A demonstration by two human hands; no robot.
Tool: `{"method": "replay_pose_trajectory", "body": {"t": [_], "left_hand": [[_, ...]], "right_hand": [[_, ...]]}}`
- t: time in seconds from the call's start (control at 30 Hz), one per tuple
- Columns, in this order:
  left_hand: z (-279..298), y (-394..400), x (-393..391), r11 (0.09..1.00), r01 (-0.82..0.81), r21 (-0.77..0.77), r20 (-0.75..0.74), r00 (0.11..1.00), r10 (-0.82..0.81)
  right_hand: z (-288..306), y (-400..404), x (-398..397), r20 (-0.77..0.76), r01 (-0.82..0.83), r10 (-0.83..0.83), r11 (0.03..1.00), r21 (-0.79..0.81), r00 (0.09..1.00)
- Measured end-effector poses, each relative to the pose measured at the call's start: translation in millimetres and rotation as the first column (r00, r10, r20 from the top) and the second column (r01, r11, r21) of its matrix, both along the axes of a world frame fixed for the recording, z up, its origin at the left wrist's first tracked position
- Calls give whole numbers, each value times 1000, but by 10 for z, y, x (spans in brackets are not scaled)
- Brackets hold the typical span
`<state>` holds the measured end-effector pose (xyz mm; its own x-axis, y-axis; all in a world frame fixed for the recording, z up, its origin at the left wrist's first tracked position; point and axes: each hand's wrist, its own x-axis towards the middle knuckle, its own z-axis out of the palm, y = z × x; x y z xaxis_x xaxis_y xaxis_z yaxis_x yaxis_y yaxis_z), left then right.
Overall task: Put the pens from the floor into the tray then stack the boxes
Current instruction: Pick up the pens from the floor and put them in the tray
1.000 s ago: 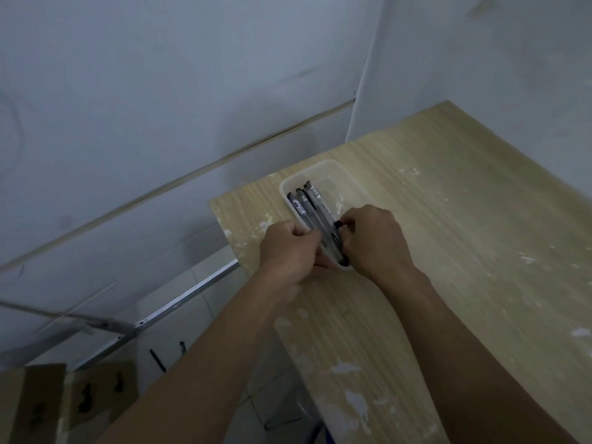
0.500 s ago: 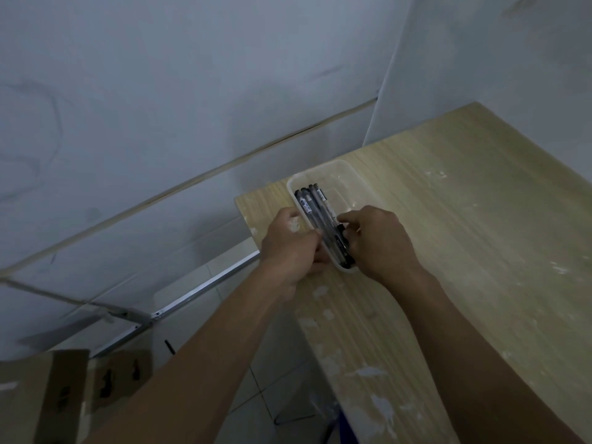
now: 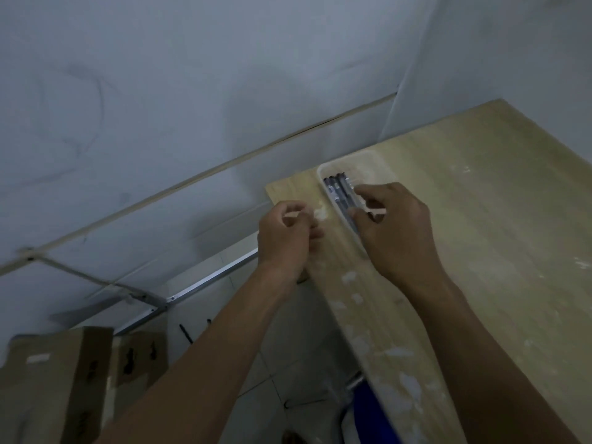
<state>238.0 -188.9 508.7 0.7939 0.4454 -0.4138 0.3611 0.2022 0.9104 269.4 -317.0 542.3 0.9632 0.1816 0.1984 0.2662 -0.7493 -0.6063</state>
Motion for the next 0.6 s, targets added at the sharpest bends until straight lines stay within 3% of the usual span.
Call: {"method": "replay_pose_trajectory", "body": {"t": [0.2, 0.33, 0.43, 0.6], "left_hand": [[-60, 714, -549, 998, -64, 10, -13, 998, 64], [-399, 1405, -1104, 984, -175, -28, -117, 978, 171], [-775, 1822, -1576, 960, -278, -38, -236, 936, 262], [-1573, 2251, -2250, 961, -274, -31, -373, 895, 243]], "right_hand": [[43, 848, -535, -87, -134, 149, 979, 155, 985], [-384, 1597, -942, -317, -150, 215, 964, 219, 924], [-876, 1956, -1281, -570, 31, 167, 947, 321, 804], [-1903, 2265, -1778, -801, 324, 1, 914, 244, 598]]}}
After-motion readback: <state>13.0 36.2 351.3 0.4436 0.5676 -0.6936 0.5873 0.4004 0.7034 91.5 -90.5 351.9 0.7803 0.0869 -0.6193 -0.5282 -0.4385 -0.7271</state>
